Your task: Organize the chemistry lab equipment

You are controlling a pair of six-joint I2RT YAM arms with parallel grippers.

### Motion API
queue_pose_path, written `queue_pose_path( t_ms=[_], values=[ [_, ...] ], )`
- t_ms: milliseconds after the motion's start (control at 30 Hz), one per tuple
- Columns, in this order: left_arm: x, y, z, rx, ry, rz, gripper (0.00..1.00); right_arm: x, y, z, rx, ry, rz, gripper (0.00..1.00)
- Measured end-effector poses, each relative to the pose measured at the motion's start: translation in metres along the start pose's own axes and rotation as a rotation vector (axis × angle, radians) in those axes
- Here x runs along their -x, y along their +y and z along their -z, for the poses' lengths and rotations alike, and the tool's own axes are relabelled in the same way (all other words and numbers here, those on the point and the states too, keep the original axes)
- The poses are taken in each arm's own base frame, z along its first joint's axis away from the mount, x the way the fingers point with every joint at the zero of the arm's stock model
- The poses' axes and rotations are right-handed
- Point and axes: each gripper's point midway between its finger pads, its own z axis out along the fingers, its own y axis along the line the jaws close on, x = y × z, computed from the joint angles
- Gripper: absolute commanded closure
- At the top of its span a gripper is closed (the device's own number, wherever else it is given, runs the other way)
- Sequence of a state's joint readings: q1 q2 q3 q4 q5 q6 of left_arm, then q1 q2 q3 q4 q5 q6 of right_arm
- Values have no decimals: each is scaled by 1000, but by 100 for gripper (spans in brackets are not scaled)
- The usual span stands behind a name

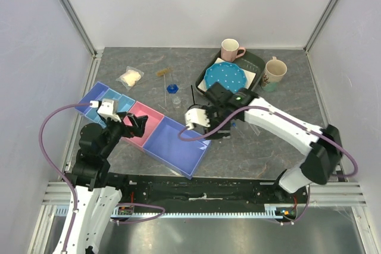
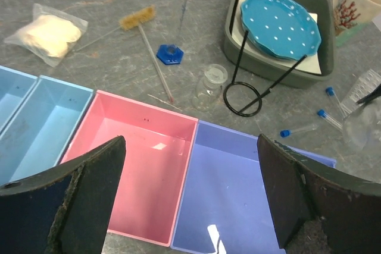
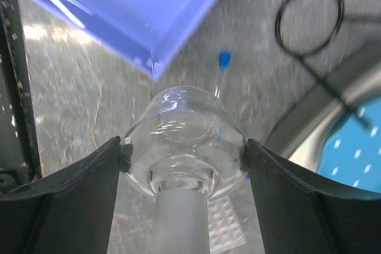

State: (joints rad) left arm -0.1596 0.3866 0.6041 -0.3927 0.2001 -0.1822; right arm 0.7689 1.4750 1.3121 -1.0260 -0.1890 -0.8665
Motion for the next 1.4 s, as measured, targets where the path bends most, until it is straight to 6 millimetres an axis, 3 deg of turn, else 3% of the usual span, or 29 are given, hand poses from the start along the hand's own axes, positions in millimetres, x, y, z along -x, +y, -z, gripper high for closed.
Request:
queue_pose_path(
  t_ms=[67, 200, 400, 567, 767, 867, 967, 1400],
  values=[
    [3, 5, 3, 30, -19, -2, 3, 30, 2, -13, 28, -5, 61, 46],
    [10, 17, 11, 107, -61, -5, 5, 71, 11, -39, 79, 0, 146, 44],
    [24, 37, 31, 239, -155, -3, 5, 106, 23, -82, 131, 24, 229, 43],
    [33, 44, 43, 294, -215, 2, 5, 112, 29, -112, 151, 65, 250, 41],
    [33, 48, 44, 315, -217, 4, 5, 104, 33, -145, 156, 130, 244, 32],
    [33, 49, 44, 320, -217, 6, 5, 106, 31, -145, 138, 134, 241, 23],
    [32, 49, 44, 321, -217, 6, 5, 107, 30, -145, 125, 137, 244, 2],
    [33, 49, 45, 320, -219, 6, 5, 115, 35, -144, 95, 148, 277, 2]
  ],
)
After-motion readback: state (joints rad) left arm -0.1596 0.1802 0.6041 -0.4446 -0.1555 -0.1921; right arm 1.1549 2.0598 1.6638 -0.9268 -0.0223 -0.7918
